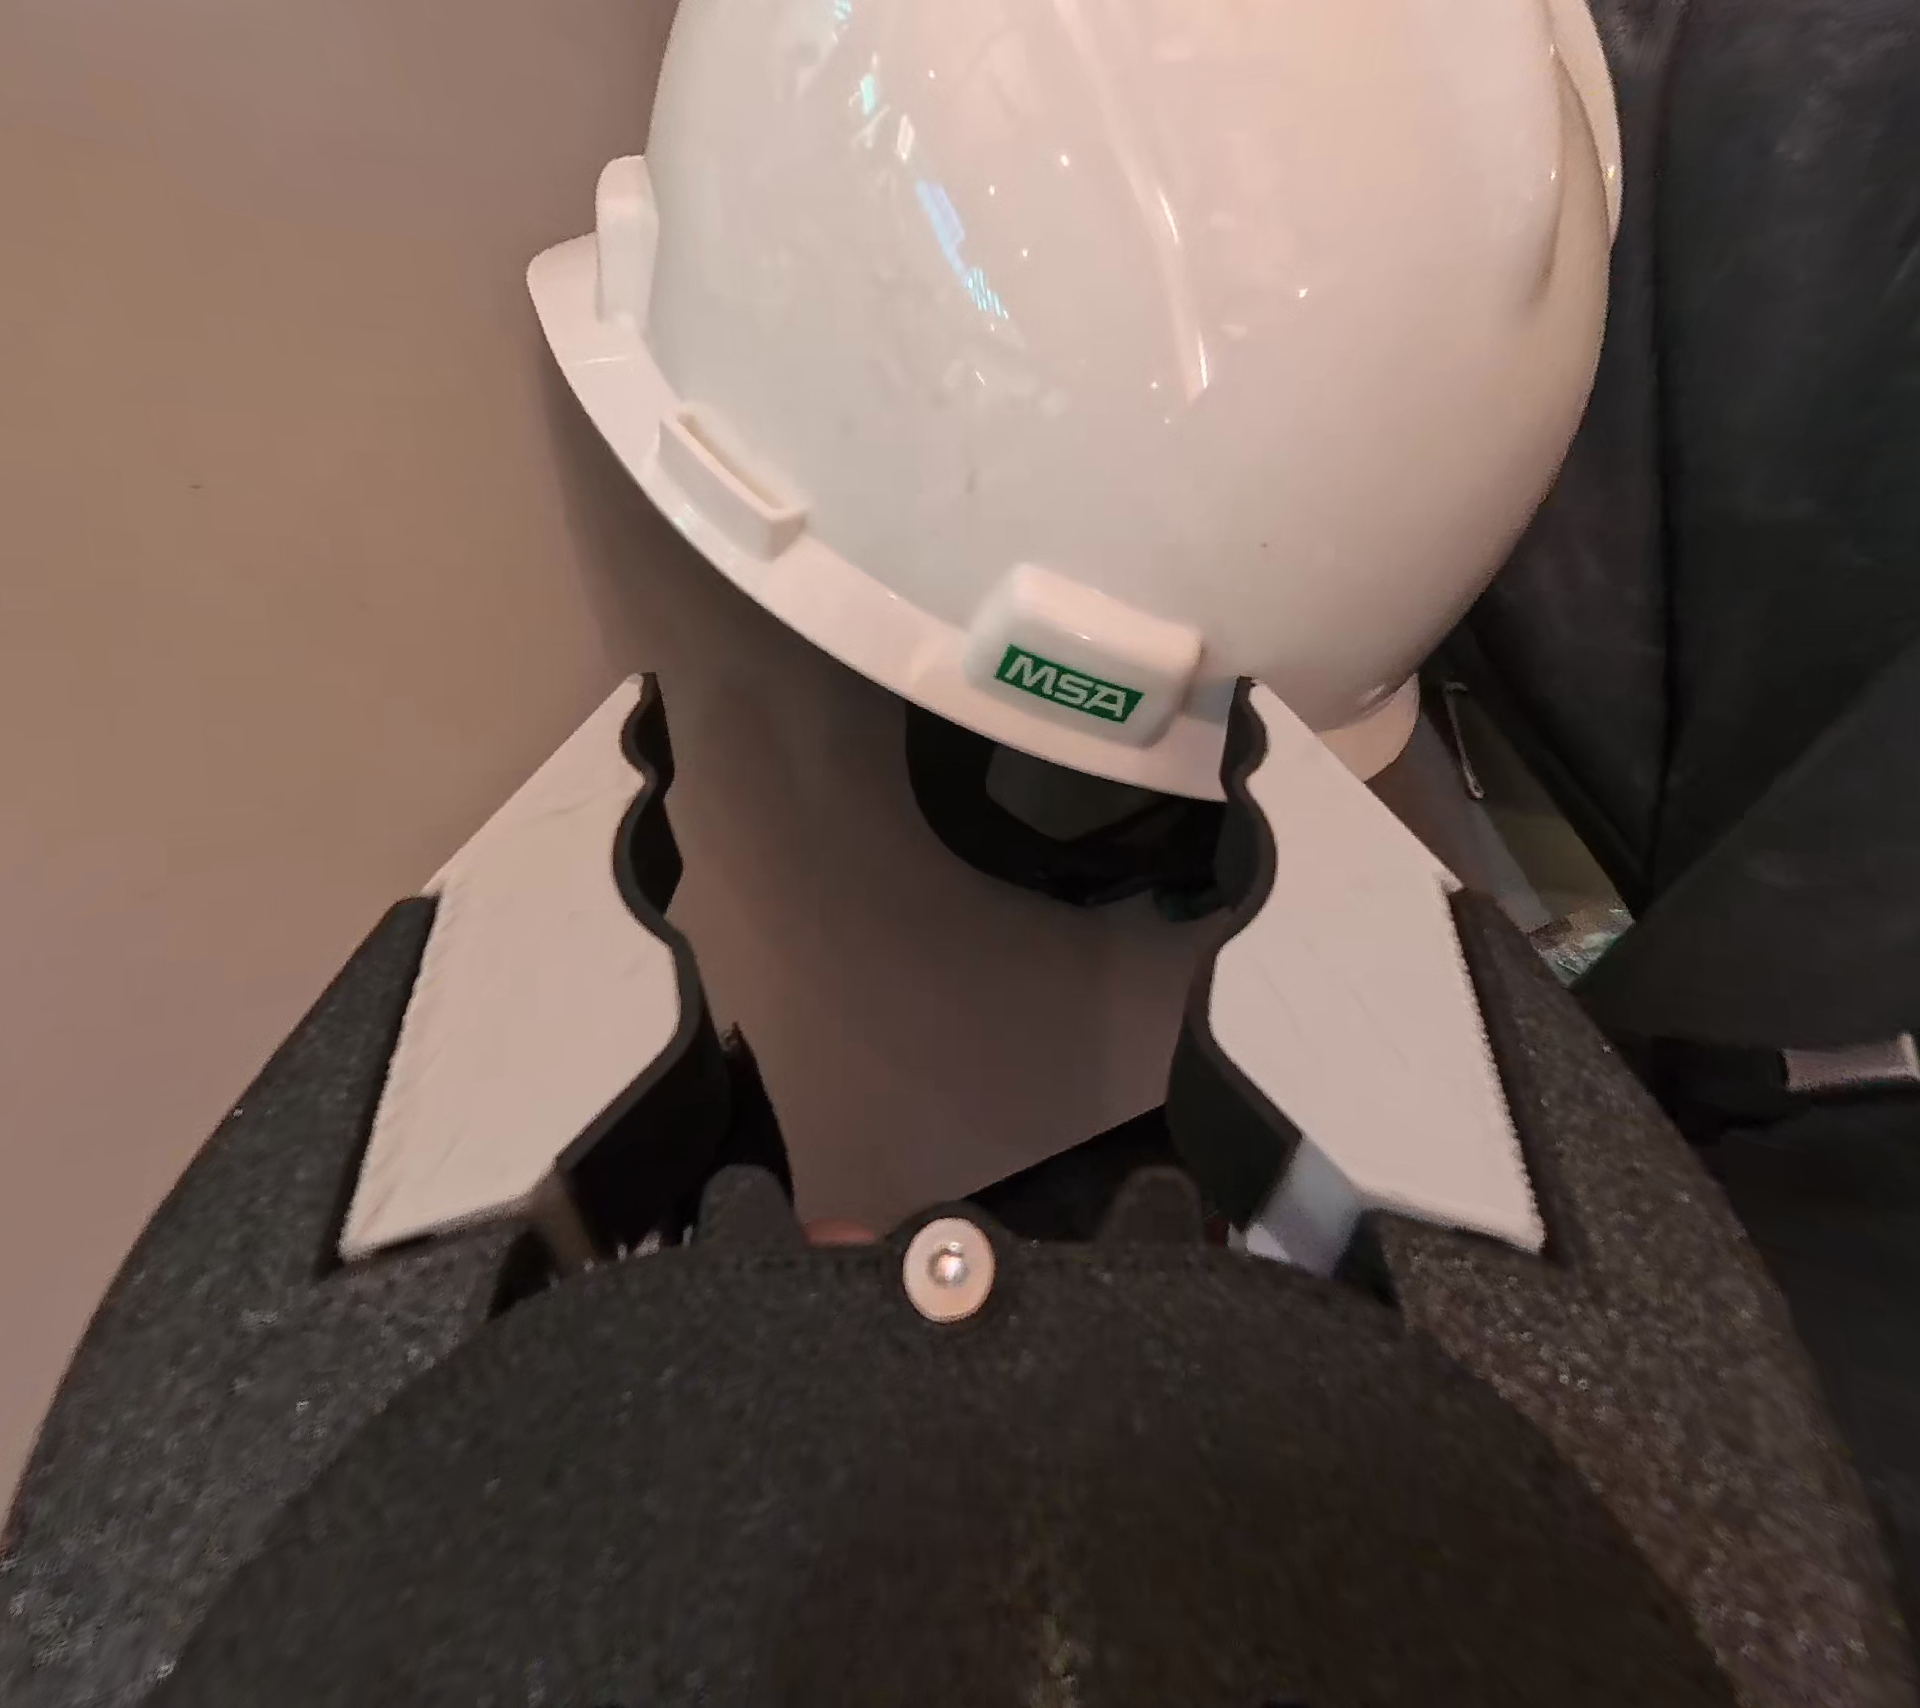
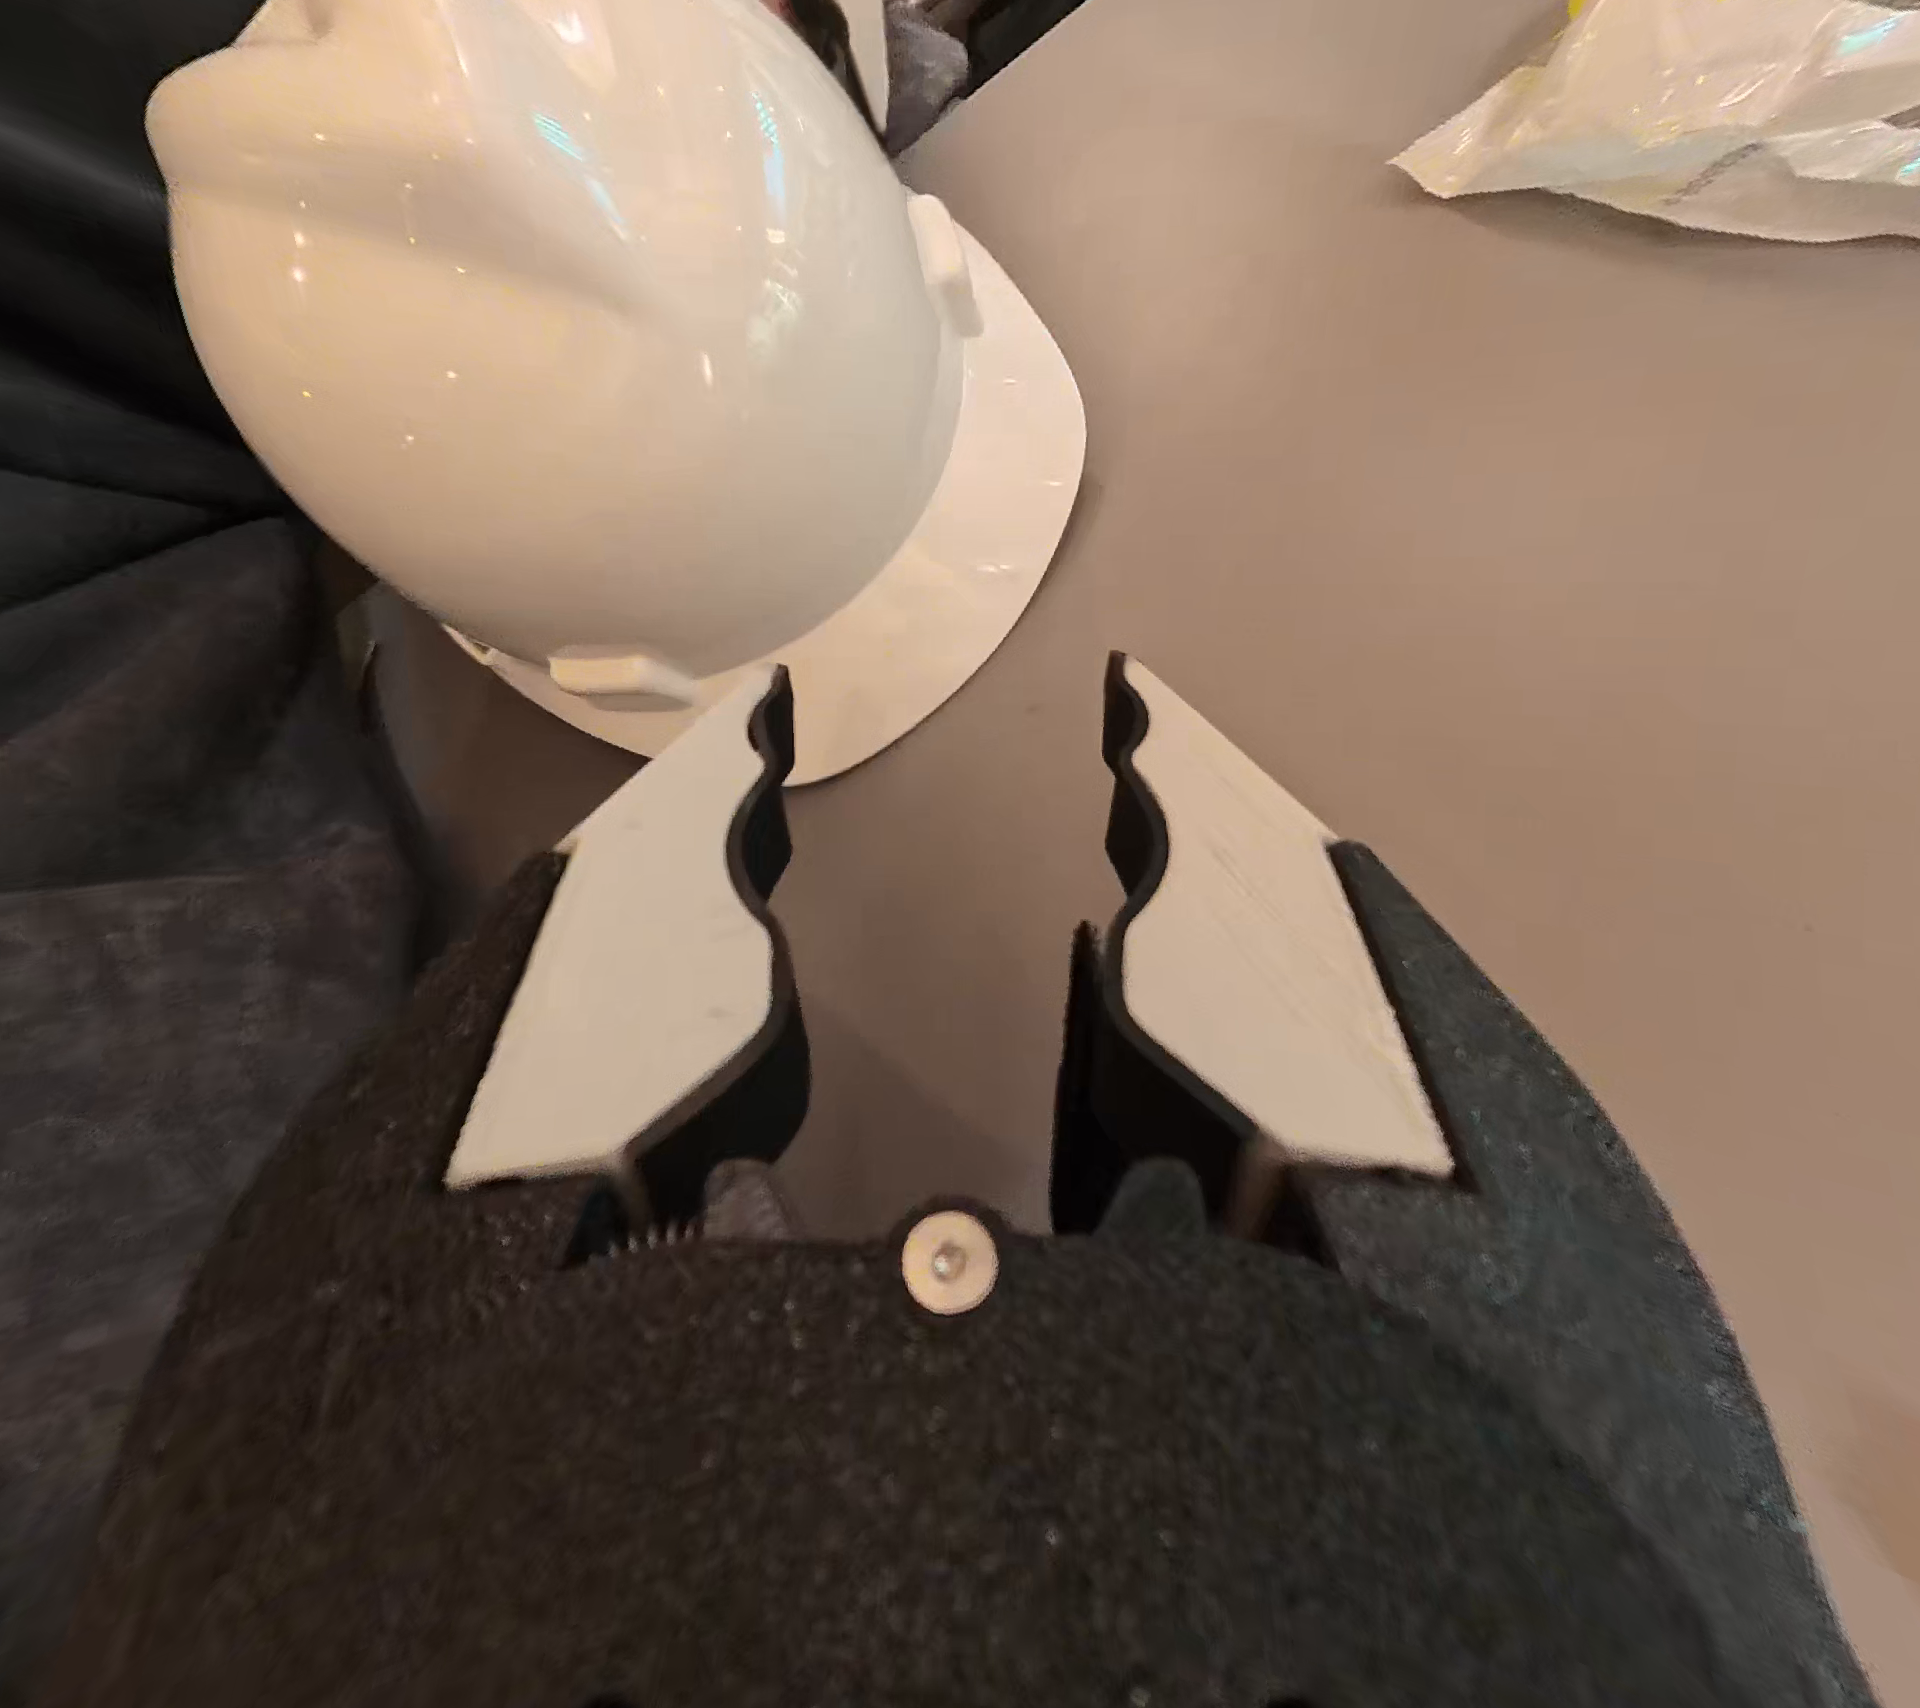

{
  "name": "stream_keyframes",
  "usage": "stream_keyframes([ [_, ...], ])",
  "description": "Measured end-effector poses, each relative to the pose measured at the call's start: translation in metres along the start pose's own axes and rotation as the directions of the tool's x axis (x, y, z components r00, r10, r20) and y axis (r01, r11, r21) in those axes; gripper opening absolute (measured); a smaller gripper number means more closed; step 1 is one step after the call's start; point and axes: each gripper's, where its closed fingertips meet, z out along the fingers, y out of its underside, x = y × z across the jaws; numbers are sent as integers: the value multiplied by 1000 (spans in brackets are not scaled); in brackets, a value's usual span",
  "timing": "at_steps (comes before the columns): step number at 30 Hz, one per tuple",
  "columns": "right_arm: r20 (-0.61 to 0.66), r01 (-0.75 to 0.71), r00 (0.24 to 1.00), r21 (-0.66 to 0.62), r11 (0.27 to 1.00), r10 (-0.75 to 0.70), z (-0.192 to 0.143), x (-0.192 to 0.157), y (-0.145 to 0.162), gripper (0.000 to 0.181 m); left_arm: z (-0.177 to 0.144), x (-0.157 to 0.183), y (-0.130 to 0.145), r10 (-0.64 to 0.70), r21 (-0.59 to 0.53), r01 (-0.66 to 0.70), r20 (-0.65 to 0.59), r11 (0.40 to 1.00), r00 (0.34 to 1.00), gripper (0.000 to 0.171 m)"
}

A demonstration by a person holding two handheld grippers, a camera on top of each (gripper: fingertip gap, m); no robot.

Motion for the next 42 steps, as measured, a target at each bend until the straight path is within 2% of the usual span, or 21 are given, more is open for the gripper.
stream_keyframes([
  [1,17,-3,1000,-11,1000,3,1,2,0,58,-1,0,0,4,1,-4,2,1000,1000,105],
  [7,31,21,999,-5,1000,-21,1,9,-6,57,-4,2,0,11,-9,-12,-37,1000,999,105],
  [10,4,29,1000,21,999,-29,3,2,-9,59,-5,8,3,2,-45,-8,-138,999,990,105],
  [12,-31,24,999,41,999,-23,4,-6,-11,60,-11,10,3,44,-73,-63,-233,995,972,102],
  [16,-157,11,988,68,998,0,6,-24,-6,63,-32,-3,-5,210,-112,-285,-439,952,874,95],
  [21,-369,-14,927,144,990,67,-1,-48,10,65,-24,-54,-31,408,-64,-519,-542,852,735,100],
  [25,-520,-64,834,244,968,186,-4,-71,27,73,-7,-84,-38,420,-131,-658,-674,742,608,101],
  [27,-581,-79,780,274,958,231,0,-85,34,76,11,-97,-46,440,-148,-703,-685,696,581,98],
  [30,-648,-51,710,347,937,278,4,-105,30,79,39,-109,-61,508,-96,-782,-711,616,487,96],
  [32,-674,-57,662,391,919,328,9,-120,29,83,53,-110,-73,519,-53,-809,-742,586,424,98],
  [36,-735,-52,547,448,893,400,22,-145,25,87,71,-109,-92,489,5,-849,-819,529,300,105],
  [39,-806,-36,418,445,895,418,28,-157,27,87,91,-115,-101,450,11,-889,-865,457,220,102],
  [42,-809,-94,325,488,868,490,43,-171,29,90,112,-112,-108,407,64,-918,-907,390,110,104],
])
